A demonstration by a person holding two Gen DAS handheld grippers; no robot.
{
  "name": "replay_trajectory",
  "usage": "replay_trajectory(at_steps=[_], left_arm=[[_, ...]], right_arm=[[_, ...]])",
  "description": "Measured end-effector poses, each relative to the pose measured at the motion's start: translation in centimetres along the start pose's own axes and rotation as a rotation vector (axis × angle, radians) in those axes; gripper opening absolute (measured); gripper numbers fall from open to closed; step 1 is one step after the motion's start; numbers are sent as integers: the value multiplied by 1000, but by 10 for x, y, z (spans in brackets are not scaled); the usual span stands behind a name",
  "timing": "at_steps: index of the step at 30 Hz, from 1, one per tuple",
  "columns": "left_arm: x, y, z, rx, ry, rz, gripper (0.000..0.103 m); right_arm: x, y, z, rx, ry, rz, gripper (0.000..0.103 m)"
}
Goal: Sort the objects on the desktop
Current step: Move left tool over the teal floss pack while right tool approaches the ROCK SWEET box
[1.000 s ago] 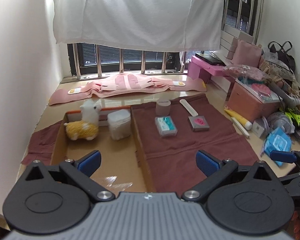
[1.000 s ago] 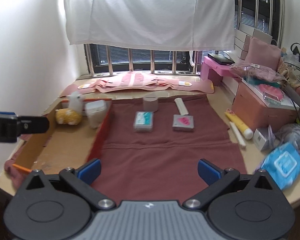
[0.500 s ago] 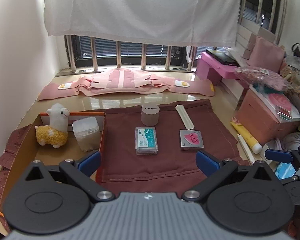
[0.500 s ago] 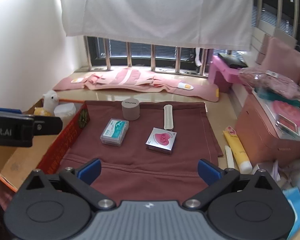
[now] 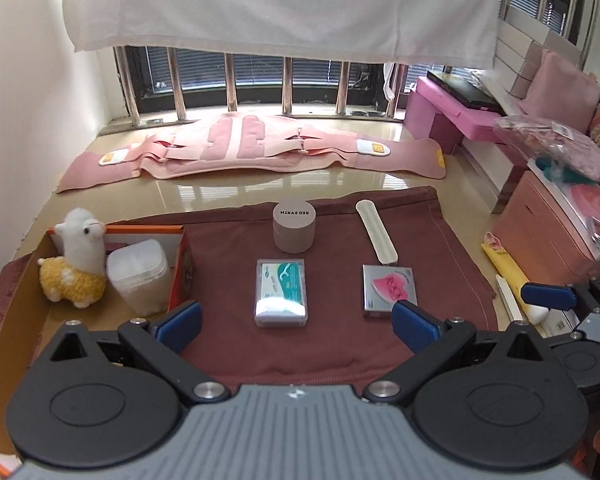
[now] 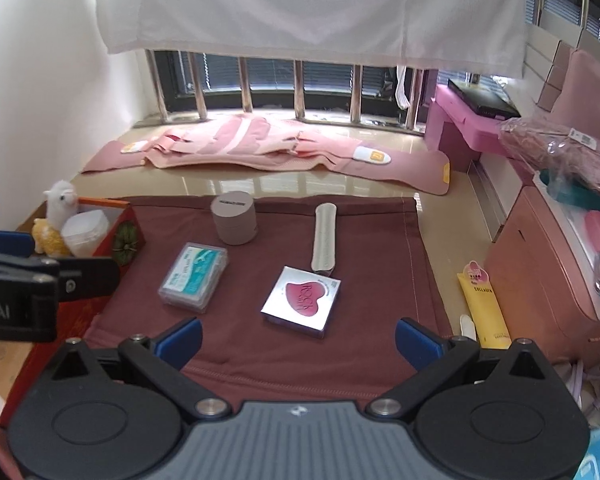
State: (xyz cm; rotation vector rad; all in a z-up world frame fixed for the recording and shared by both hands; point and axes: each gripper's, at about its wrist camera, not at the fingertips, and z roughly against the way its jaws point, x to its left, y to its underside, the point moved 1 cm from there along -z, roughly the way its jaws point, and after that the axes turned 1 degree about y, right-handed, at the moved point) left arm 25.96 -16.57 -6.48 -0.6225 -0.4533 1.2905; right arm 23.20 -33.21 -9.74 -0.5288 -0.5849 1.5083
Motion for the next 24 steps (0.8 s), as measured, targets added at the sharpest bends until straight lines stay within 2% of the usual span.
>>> replay_trajectory(at_steps=[6,14,16,18,21,24], left_arm=[[3,-19,-53,82,-18,-1,103],[6,-39,-107,124,-48,-16,103],[6,-42,-122,161,-55,-22,97],[7,-44,-136,193,-50,-19,96],[10,-43,-151,229,-40,-9,85],[12,-41,-162,254,-38,1,82]], right_arm=[[-7,-17,-42,58,7,0,103],[-10,-28,-104,137,16,-34,103],[-10,-30,-116,152,14,-35,103],[-9,-32,-127,172,14,-34,102],[-9,-33,-140,196,19,-35,97],[-8,-33,-151,214,11,-43,97]])
